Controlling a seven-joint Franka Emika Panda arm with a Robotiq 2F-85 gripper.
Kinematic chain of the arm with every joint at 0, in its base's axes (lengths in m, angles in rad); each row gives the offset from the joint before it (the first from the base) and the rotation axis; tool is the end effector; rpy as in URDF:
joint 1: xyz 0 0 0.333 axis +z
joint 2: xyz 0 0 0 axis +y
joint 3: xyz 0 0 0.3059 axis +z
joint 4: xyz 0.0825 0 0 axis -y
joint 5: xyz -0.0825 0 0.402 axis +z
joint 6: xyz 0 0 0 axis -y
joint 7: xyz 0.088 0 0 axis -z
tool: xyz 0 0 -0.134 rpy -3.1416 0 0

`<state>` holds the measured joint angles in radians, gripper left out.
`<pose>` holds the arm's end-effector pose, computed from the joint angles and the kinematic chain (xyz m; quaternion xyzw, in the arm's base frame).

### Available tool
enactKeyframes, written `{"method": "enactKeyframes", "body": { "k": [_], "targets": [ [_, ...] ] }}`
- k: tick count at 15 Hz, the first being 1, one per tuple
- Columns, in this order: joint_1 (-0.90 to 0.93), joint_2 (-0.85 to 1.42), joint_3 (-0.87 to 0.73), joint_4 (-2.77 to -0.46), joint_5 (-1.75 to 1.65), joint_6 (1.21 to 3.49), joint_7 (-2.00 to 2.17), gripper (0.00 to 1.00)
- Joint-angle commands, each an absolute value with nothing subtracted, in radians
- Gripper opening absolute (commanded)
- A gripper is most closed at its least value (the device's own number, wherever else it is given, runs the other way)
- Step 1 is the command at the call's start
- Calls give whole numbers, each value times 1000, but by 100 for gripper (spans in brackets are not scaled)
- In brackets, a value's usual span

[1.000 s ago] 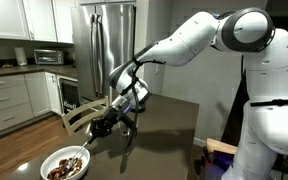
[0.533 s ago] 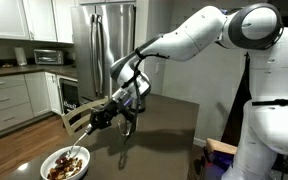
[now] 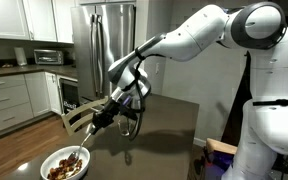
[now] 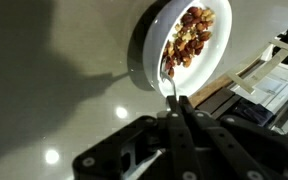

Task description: Scoop a spoonful of things from the bowl and put them in the glass

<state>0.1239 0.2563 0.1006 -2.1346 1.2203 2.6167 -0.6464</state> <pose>0.5902 0.1261 0.2560 -0.9287 0.0781 -0.1592 0.3255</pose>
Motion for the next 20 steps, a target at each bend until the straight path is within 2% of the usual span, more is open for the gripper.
{"method": "enactKeyframes", "body": {
  "k": [1,5,20],
  "targets": [
    [143,235,108,-2168,1100,2694,-580,4],
    [168,232,103,-2168,973,2704,-509,4],
    [125,268,162,-2148,1065,2627,-563,5]
  ]
}}
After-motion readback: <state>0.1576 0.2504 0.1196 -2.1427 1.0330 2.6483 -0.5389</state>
